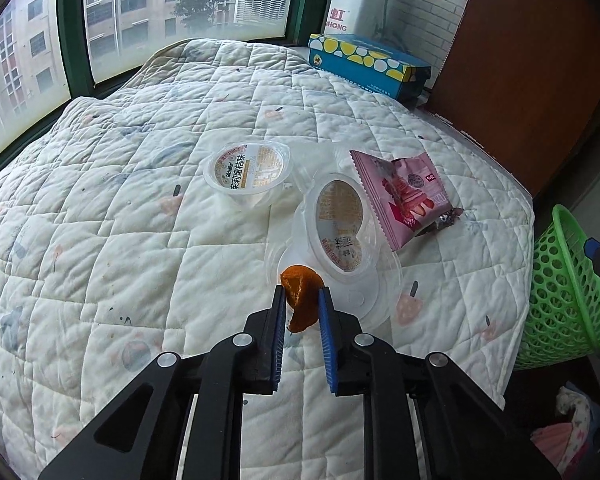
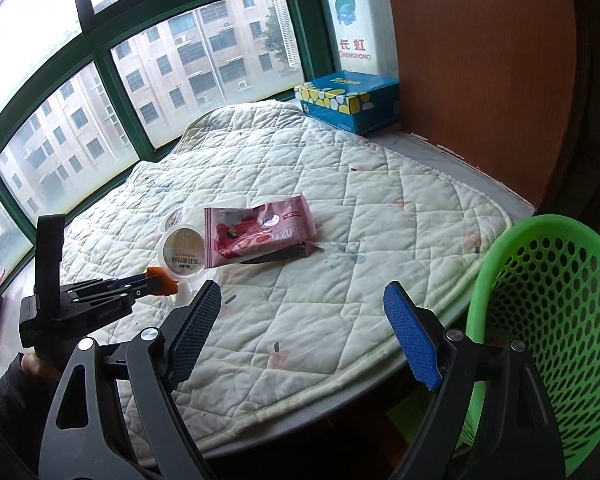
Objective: Collect trash
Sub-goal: 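Move the right gripper to the pink snack packet while the left holds the peel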
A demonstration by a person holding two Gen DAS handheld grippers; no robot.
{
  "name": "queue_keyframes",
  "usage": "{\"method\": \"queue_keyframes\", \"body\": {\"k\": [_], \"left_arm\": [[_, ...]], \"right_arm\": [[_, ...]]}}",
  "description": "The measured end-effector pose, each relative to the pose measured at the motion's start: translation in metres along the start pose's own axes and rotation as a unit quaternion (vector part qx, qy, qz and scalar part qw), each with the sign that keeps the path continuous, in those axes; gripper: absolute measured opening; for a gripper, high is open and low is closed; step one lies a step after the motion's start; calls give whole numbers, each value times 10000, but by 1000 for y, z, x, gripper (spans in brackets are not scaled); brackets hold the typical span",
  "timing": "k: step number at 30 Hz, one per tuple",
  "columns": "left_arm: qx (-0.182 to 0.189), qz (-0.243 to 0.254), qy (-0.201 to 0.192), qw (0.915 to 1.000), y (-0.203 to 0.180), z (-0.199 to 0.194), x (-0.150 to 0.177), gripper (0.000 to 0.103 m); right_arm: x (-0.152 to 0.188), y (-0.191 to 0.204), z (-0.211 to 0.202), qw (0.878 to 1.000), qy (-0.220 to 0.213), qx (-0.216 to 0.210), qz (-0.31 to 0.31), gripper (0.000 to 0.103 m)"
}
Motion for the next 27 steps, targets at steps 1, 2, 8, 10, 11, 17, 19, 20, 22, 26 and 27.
{"method": "queue_keyframes", "body": {"k": [1,2,8,10,11,17,19,20,22,26,27], "left_arm": [[1,-1,-32,10000,0,-3,0,16],[-12,-7,-64,10000,1,-7,-1,16],[-31,-154,-269,9995,10,-30,-7,15],[-29,-184,-339,9993,12,-37,-8,15],[-30,-193,-365,9991,13,-40,-9,15],[-14,-251,-426,9988,22,-48,-9,15],[-15,-292,-416,9987,25,-49,-9,15],[-14,-313,-414,9986,27,-49,-8,15],[-9,-334,-427,9985,30,-50,-8,15],[-7,-363,-430,9984,33,-50,-8,15],[-11,-367,-436,9984,34,-50,-9,15]], "right_arm": [[0,3,3,10000,24,-33,-22,83],[-1,6,6,10000,46,-72,-38,83],[-7,20,29,9990,201,-389,16,83],[-10,21,39,9982,307,-493,118,83],[-11,22,44,9974,358,-588,193,83],[-24,33,68,9936,609,-882,358,83],[-28,38,73,9951,627,-750,127,83],[-30,40,75,9956,628,-701,37,83],[-32,44,77,9954,640,-707,-68,83],[-35,46,82,9951,643,-705,-253,83],[-36,48,82,9951,631,-654,-383,83]]}}
Point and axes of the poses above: each gripper's, at about its wrist camera, not at the fingertips, and z roughly the way its jaws point, y to its left, x to its underside, the point moved 7 cm from there along z, roughly the way its jaws point, and after that the axes turned 5 degrees about -z, right-handed, at the moved point
